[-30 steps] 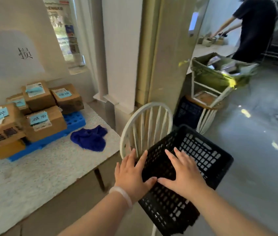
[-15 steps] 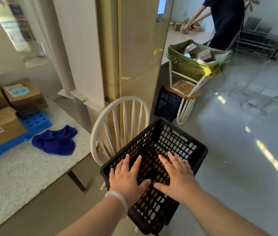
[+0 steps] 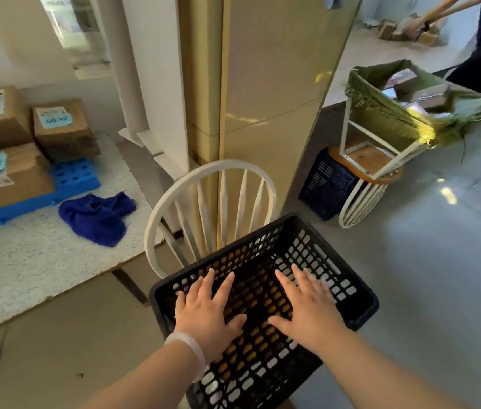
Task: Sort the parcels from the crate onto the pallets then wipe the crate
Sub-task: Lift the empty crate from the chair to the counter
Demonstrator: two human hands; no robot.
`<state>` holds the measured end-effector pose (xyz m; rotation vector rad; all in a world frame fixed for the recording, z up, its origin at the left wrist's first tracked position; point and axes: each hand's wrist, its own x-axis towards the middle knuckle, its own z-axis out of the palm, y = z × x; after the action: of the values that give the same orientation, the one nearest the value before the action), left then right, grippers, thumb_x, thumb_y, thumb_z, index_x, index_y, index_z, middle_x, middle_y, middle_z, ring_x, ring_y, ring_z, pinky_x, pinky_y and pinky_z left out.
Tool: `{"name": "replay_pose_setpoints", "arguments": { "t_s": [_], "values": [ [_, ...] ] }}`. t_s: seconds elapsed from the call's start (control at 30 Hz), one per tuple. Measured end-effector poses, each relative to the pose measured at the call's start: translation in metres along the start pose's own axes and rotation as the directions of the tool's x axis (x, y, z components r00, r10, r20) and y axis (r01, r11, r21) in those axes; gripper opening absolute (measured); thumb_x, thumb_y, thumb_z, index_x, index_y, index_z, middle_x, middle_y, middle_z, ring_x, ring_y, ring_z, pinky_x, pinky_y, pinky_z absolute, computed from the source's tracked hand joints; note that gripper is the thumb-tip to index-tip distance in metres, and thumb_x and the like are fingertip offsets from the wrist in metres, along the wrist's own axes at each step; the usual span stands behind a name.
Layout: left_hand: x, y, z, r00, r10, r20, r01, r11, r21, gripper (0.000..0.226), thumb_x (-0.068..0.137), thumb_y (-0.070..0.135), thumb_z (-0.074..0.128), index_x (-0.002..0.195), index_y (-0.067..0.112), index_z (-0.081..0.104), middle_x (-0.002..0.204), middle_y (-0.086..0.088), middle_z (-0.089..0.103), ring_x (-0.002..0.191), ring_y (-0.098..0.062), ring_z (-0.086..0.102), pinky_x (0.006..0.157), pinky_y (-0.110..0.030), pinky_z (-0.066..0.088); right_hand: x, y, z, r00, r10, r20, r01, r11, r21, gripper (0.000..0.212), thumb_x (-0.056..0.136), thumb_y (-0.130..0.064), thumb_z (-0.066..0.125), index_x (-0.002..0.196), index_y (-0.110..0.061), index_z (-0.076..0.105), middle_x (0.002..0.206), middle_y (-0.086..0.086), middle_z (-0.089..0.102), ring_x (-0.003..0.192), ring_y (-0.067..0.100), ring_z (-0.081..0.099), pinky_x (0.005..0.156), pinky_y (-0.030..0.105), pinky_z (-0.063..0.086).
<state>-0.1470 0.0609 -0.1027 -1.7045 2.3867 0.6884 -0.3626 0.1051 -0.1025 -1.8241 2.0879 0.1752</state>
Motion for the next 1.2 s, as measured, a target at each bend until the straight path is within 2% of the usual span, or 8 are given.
{"name": "replay_pose_setpoints", "arguments": {
  "t_s": [0.2, 0.4, 0.57, 0.77, 0.93, 1.0, 1.07, 1.2],
  "values": [
    [0.005, 0.041, 0.048, 0.955, -0.297, 0.010, 0.296, 0.947, -0.129, 0.080, 0.091, 0.068, 0.036, 0.152, 0.045, -0.011, 0.163, 0.004, -0.010, 0.150, -0.023, -0.006, 0.122, -0.049, 0.003, 0.044, 0.082, -0.010, 0.988, -0.135, 0.068, 0.141, 0.986, -0.084, 0.091, 0.089, -0.066, 0.049, 0.154, -0.038, -0.009, 0.164, 0.001, -0.012, 0.151, 0.023, -0.010, 0.121, 0.045, -0.005],
    [-0.010, 0.049, 0.083, 0.818, -0.576, 0.015, 0.565, 0.797, -0.214, 0.080, 0.090, 0.068, 0.039, 0.153, 0.045, -0.004, 0.164, 0.003, -0.009, 0.150, -0.024, -0.005, 0.121, -0.049, 0.011, 0.069, 0.146, -0.005, 0.988, -0.075, 0.135, 0.085, 0.994, -0.063, 0.094, 0.088, -0.064, 0.053, 0.156, -0.035, -0.005, 0.165, 0.002, -0.008, 0.151, 0.024, -0.003, 0.122, 0.045, 0.003],
    [-0.008, 0.041, 0.097, 0.672, -0.736, 0.084, 0.719, 0.620, -0.313, 0.084, 0.090, 0.064, 0.048, 0.153, 0.043, -0.004, 0.163, -0.001, -0.009, 0.149, -0.029, 0.000, 0.120, -0.047, 0.019, 0.095, 0.174, -0.002, 0.985, 0.062, 0.162, -0.069, 0.997, 0.043, 0.097, 0.088, -0.058, 0.059, 0.156, -0.030, -0.003, 0.165, 0.003, -0.001, 0.151, 0.025, 0.004, 0.122, 0.044, 0.011],
    [-0.003, 0.027, 0.107, 0.543, -0.834, 0.103, 0.776, 0.451, -0.441, 0.091, 0.088, 0.054, 0.059, 0.155, 0.035, 0.001, 0.163, -0.002, -0.001, 0.148, -0.032, 0.008, 0.119, -0.051, 0.021, 0.118, 0.189, 0.011, 0.963, 0.101, 0.251, -0.138, 0.981, 0.134, 0.104, 0.086, -0.045, 0.068, 0.155, -0.028, -0.008, 0.164, 0.000, -0.004, 0.150, 0.024, 0.011, 0.117, 0.048, 0.025],
    [0.001, 0.012, 0.118, 0.486, -0.863, 0.135, 0.754, 0.336, -0.565, 0.103, 0.085, 0.039, 0.070, 0.155, 0.034, -0.005, 0.159, -0.007, 0.015, 0.142, -0.035, 0.027, 0.114, -0.054, 0.030, 0.142, 0.195, 0.017, 0.947, 0.171, 0.272, -0.269, 0.886, 0.378, 0.102, 0.086, -0.028, 0.073, 0.156, -0.029, -0.001, 0.157, 0.009, 0.027, 0.138, 0.032, 0.038, 0.109, 0.049, 0.036],
    [0.002, 0.005, 0.121, 0.441, -0.879, 0.184, 0.685, 0.197, -0.701, 0.094, 0.085, 0.030, 0.072, 0.154, 0.031, 0.007, 0.149, -0.012, 0.037, 0.132, -0.036, 0.043, 0.108, -0.056, 0.038, 0.148, 0.194, 0.019, 0.932, 0.232, 0.280, -0.343, 0.814, 0.468, 0.082, 0.088, -0.026, 0.071, 0.152, -0.017, 0.021, 0.140, 0.014, 0.049, 0.119, 0.031, 0.052, 0.099, 0.045, 0.042],
    [0.001, 0.000, 0.121, 0.407, -0.893, 0.191, 0.622, 0.118, -0.774, 0.069, 0.085, 0.026, 0.073, 0.142, 0.022, 0.034, 0.130, -0.011, 0.058, 0.113, -0.034, 0.059, 0.099, -0.056, 0.047, 0.152, 0.192, 0.022, 0.925, 0.251, 0.284, -0.364, 0.796, 0.483, 0.056, 0.090, -0.025, 0.069, 0.136, -0.009, 0.043, 0.114, 0.011, 0.059, 0.099, 0.025, 0.052, 0.088, 0.038, 0.042],
    [-0.006, -0.005, 0.116, 0.401, -0.883, 0.243, 0.590, 0.046, -0.806, 0.051, 0.083, 0.031, 0.075, 0.126, 0.020, 0.051, 0.106, -0.005, 0.067, 0.094, -0.029, 0.064, 0.089, -0.051, 0.053, 0.148, 0.187, 0.023, 0.901, 0.296, 0.318, -0.429, 0.726, 0.537, 0.055, 0.087, -0.028, 0.072, 0.133, -0.011, 0.047, 0.118, 0.013, 0.061, 0.107, 0.030, 0.058, 0.094, 0.043, 0.047]
  ]
}}
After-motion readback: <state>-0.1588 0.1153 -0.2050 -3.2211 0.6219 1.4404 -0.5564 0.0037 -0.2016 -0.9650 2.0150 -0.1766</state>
